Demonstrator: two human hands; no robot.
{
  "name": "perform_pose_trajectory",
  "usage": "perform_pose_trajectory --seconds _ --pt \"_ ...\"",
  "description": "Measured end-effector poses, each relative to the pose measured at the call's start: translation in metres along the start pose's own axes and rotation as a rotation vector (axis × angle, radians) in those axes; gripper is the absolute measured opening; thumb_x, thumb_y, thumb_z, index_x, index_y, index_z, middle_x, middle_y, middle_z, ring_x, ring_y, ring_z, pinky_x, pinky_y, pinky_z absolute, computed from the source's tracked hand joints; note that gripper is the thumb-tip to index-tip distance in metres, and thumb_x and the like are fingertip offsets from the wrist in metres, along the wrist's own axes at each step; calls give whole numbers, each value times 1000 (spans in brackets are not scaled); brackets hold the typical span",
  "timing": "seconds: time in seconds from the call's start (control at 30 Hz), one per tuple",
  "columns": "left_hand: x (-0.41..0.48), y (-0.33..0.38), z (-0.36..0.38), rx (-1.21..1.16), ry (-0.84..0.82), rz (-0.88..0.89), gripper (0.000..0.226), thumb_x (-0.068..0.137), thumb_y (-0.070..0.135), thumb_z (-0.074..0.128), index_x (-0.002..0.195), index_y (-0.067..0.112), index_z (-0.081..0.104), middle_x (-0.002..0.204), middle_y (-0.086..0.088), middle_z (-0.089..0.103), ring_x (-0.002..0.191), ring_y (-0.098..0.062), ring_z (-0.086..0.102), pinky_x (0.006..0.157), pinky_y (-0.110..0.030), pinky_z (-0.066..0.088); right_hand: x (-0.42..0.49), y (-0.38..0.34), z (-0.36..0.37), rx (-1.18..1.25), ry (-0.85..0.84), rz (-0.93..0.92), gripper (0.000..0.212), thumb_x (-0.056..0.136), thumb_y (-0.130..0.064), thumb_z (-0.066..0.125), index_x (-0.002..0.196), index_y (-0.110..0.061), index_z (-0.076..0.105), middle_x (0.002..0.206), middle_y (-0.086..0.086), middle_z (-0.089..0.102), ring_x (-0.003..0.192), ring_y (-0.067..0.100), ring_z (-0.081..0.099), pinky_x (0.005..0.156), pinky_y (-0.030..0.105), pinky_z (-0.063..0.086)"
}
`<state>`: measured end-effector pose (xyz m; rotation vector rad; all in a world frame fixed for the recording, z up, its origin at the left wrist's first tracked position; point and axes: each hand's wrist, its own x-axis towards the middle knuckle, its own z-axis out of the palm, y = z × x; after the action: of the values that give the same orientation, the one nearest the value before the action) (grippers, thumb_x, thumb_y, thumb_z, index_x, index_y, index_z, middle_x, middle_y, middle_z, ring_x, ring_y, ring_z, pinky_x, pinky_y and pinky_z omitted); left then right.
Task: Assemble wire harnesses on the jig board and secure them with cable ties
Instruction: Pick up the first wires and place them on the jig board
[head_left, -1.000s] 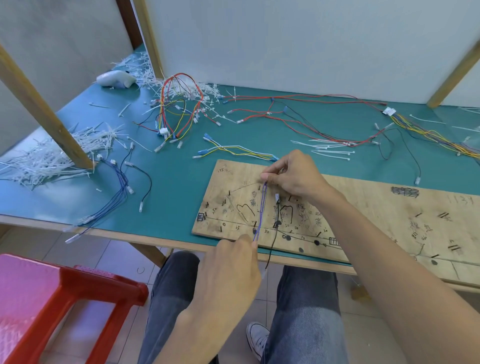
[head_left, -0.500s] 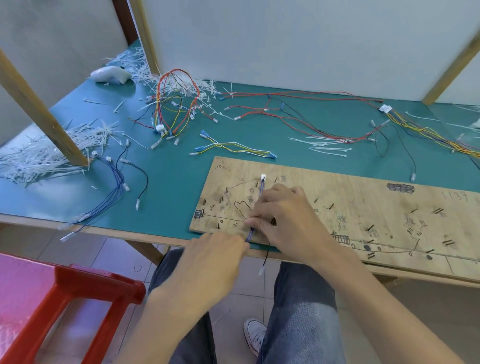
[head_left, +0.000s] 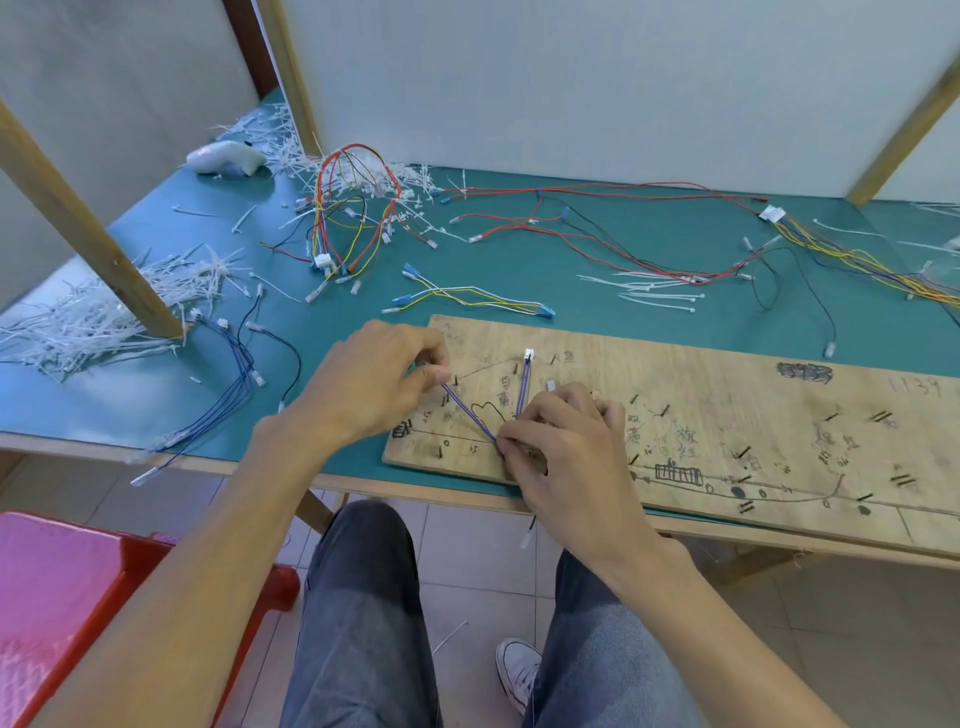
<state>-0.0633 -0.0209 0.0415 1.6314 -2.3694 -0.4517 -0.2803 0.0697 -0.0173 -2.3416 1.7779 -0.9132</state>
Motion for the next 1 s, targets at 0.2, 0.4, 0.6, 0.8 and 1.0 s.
perform_pose_trajectory --seconds 0.2,0.4,0.6,0.8,1.0 --pt "6 -9 14 -12 -59 23 25 102 28 62 79 36 55 86 13 65 86 -17 61 82 -49 54 0 1 1 10 4 12 6 94 -28 77 91 -30 82 90 -14 63 99 20 55 81 41 31" --pt "12 -9 15 -6 -116 32 16 99 28 68 85 32 62 90 13 60 93 -18 60 88 -44 53 1 1 2 48 -16 61 5 93 -29 78 90 -32 81 88 -15 61 99 19 54 81 39 27" --pt "17 2 14 65 -53 -36 18 88 25 78 84 34 62 94 17 54 99 -12 56 91 -40 52 5 3 4 150 -48 194 1 90 -35 80 90 -36 81 88 -19 62 105 13 49 86 42 29" --pt "3 3 23 -166 76 -72 31 88 0 65 89 30 72 83 19 71 85 2 65 82 -26 54 -3 10 -1 178 -6 157 12 88 -47 81 94 -37 80 99 -26 70 114 9 49 92 39 27" --pt "1 2 16 -137 172 -43 37 88 -1 59 98 31 74 96 21 68 89 0 60 76 -23 46 -2 37 -22 375 195 208 4 95 -38 77 98 -36 79 97 -26 71 103 6 61 87 31 50"
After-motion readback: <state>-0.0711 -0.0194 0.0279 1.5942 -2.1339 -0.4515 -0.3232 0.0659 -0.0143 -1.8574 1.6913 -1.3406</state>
